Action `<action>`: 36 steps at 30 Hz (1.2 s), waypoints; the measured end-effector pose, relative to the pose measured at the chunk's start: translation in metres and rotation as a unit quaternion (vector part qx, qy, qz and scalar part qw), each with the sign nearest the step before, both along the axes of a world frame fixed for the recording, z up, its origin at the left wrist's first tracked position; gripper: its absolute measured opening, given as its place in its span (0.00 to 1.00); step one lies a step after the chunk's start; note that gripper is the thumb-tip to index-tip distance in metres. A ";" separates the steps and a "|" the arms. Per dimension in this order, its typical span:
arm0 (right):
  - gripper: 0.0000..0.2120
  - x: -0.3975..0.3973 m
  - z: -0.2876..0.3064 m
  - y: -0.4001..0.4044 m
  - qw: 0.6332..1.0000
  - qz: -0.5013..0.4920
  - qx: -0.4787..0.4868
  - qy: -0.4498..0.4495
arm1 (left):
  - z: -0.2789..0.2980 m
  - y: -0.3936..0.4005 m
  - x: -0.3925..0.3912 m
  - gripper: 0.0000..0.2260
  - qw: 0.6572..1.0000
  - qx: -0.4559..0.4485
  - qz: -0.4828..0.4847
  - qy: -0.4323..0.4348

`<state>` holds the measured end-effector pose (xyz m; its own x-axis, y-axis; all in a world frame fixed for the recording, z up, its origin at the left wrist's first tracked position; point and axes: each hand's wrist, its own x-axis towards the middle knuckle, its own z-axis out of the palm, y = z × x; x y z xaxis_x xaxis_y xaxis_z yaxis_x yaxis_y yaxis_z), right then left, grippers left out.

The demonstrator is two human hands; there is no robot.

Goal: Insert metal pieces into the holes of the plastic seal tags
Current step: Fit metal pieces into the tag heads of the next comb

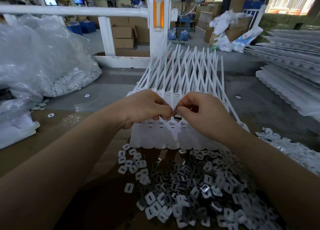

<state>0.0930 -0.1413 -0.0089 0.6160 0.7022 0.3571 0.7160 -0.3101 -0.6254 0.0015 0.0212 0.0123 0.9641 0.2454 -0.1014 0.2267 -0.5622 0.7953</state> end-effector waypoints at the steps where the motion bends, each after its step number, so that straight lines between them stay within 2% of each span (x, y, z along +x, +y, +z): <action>1: 0.04 0.000 0.000 0.000 1.000 0.004 -0.005 0.006 | 0.000 0.000 0.000 0.07 1.000 0.003 -0.002 0.000; 5: 0.05 0.000 0.000 0.001 0.999 0.012 -0.030 0.018 | -0.001 -0.001 0.001 0.07 1.000 0.009 -0.006 -0.002; 10: 0.08 0.001 0.000 0.000 0.997 0.019 -0.018 0.078 | -0.001 -0.001 0.001 0.08 1.000 0.002 -0.003 -0.016; 14: 0.07 0.001 0.001 0.001 0.996 0.006 -0.011 0.088 | -0.003 -0.003 0.003 0.08 1.000 0.012 0.010 -0.007; 22: 0.07 -0.001 0.002 0.002 0.996 -0.031 0.003 0.082 | -0.017 -0.012 0.012 0.06 0.991 0.126 0.012 0.035; 27: 0.06 -0.001 0.001 0.002 0.995 -0.030 0.003 0.091 | -0.018 -0.011 0.014 0.07 0.988 0.151 0.004 0.044; 36: 0.03 -0.003 0.001 0.002 0.995 -0.032 -0.003 0.095 | -0.021 -0.007 0.014 0.06 0.992 0.123 -0.005 0.014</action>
<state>0.0904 -0.1390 -0.0078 0.7147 0.6618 0.2263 0.5646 -0.3550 -0.7451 0.0159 0.0145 -0.0085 0.9641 0.2572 -0.0661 0.2407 -0.7410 0.6269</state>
